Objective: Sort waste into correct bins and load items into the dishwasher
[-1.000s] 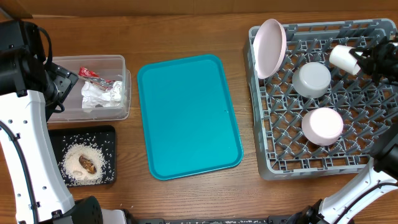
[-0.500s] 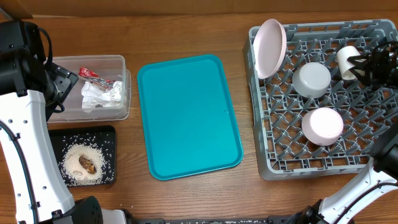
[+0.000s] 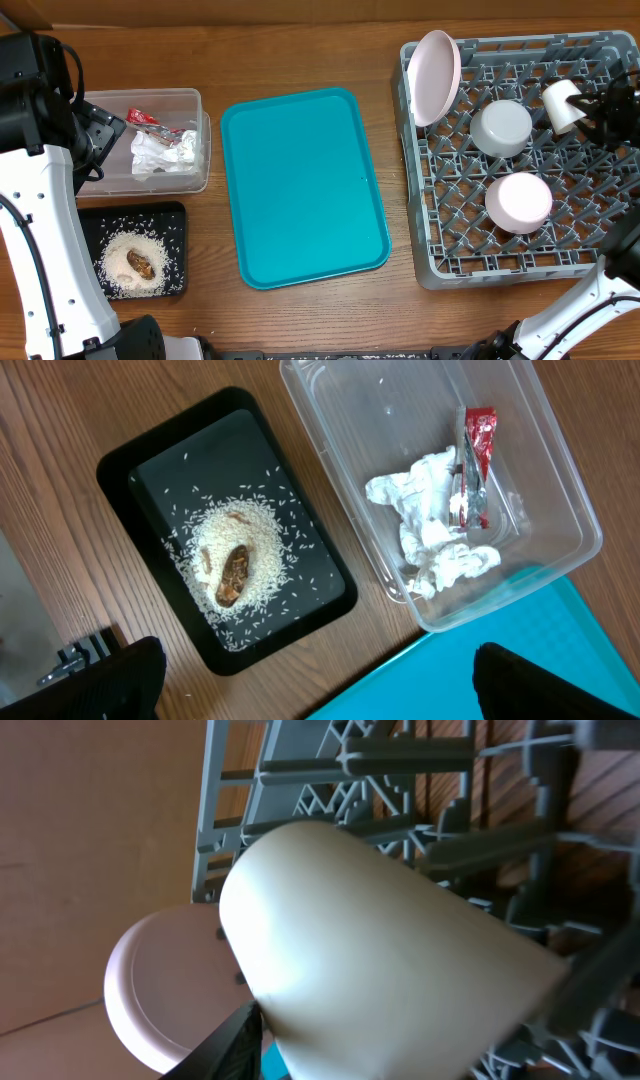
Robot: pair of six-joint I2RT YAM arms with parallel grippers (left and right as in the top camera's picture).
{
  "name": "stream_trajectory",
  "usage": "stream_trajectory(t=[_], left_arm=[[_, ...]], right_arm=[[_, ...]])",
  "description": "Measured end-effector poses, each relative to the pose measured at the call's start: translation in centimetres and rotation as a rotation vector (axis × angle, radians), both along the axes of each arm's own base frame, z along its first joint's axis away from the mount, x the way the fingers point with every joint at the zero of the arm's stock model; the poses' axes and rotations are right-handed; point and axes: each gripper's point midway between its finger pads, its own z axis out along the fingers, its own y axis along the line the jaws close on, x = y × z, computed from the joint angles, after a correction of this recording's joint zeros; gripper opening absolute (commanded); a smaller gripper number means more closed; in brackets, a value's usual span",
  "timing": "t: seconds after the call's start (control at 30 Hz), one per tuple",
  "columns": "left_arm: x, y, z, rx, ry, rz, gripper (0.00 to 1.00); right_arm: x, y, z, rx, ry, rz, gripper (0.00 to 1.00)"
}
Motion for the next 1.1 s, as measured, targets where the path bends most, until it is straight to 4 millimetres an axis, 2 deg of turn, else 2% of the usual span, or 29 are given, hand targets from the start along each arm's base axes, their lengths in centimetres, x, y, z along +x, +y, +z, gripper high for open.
stream_trajectory(t=[0.33,0.43,0.63,0.77,0.83,0.93,1.03,1.1], left_arm=[[0.0,0.0,0.0,0.0,0.0,0.0,1.0],[0.0,0.0,0.0,0.0,0.0,0.0,1.0],[0.0,0.0,0.0,0.0,0.0,0.0,1.0],[0.0,0.0,0.0,0.0,0.0,0.0,1.0],[0.0,0.0,0.0,0.0,0.0,0.0,1.0],[0.0,0.0,0.0,0.0,0.0,0.0,1.0],[0.0,0.0,0.0,0.0,0.0,0.0,1.0],[0.0,0.0,0.0,0.0,0.0,0.0,1.0]], right_arm=[[-2.4,-2.8,-0.8,-0.023,0.07,-0.06,0.35],[-3.1,-3.3,-1.0,-0.041,0.111,-0.072,0.39],[-4.6,-5.0,-1.0,-0.095,0.214,-0.159,0.39],[-6.1,-6.8,0.9,-0.157,0.248,-0.251,0.39],[-7.3,-8.0,3.4,-0.219,0.243,-0.324,0.39],[-7.9,-8.8,6.7,-0.292,0.199,-0.382,0.38],[-7.4,-8.8,9.8,-0.363,0.12,-0.39,0.22],[-6.5,-8.0,10.7,-0.4,0.085,-0.36,0.09]])
